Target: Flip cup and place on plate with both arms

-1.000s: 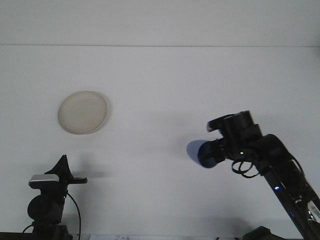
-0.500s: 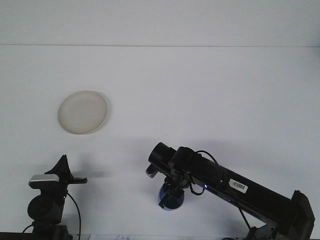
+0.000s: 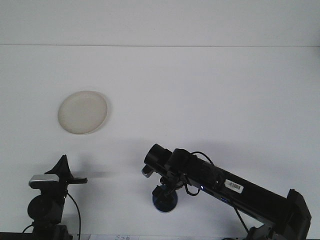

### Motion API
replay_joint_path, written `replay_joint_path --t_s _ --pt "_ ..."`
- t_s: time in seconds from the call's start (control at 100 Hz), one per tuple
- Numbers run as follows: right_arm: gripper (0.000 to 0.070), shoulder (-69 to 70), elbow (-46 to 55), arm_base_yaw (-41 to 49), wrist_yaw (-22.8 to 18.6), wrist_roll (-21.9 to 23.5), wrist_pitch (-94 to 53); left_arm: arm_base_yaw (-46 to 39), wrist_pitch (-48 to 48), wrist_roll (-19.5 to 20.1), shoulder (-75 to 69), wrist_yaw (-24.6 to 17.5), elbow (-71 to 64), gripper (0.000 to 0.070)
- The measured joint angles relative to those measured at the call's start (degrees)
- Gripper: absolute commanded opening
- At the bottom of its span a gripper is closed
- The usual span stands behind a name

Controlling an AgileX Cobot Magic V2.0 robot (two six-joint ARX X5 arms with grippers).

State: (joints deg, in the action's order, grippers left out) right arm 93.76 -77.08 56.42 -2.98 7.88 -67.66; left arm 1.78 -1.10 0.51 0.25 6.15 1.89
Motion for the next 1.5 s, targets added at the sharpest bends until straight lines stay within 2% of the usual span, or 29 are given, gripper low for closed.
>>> replay_joint_path --t_s 0.14,0.43,0.51,0.75,0.81,0.9,1.06,1.15,1.28,1.32,1.36,1.5 --pt "0.0466 -5.25 -0.94 -0.04 2.14 -0.11 0.98 0.0 -0.02 0.0 0.0 0.0 0.0 0.0016" --pt "0.0466 -29.38 0.81 -0.35 16.72 -0.09 6.95 0.0 0.0 0.0 0.0 0.0 0.0 0.0016" --pt "0.0466 -37.99 5.6 -0.33 18.43 0.0 12.0 0.0 0.0 0.0 0.0 0.0 0.0 0.0016" --pt "0.0466 -64.02 29.05 -0.26 19.5 0.11 31.5 0.0 -0.33 -0.44 0.0 0.0 0.0 0.0016" --pt "0.0466 -69.57 34.45 -0.22 19.5 0.13 34.62 0.0 -1.11 -2.14 0.0 0.0 0.0 0.0016" --pt "0.0466 -76.39 40.33 -0.22 19.52 0.13 37.13 0.0 -1.42 -6.78 0.0 0.0 0.0 0.0016" --pt "0.0466 -82.01 43.01 -0.22 19.52 0.11 37.2 0.0 -1.36 -15.39 0.0 -0.28 0.02 0.0015" --pt "0.0466 -82.12 43.01 -0.22 19.5 0.04 37.18 -0.02 1.07 -19.71 0.2 -4.76 1.07 0.0014" --pt "0.0466 -82.12 43.01 -0.22 19.5 0.02 37.11 0.13 5.46 -22.05 4.66 -10.1 10.16 0.002" --pt "0.0466 -82.12 43.01 -0.22 19.5 0.0 37.11 0.13 6.75 -22.08 6.84 -11.74 14.36 0.0042" --pt "0.0466 -82.12 43.01 -0.22 19.52 -0.11 37.11 0.13 8.72 -21.7 9.57 -14.08 18.97 0.0107" --pt "0.0466 -82.12 43.01 -0.22 19.74 -0.22 37.09 2.14 20.63 -17.66 24.3 -26.34 35.28 0.0427"
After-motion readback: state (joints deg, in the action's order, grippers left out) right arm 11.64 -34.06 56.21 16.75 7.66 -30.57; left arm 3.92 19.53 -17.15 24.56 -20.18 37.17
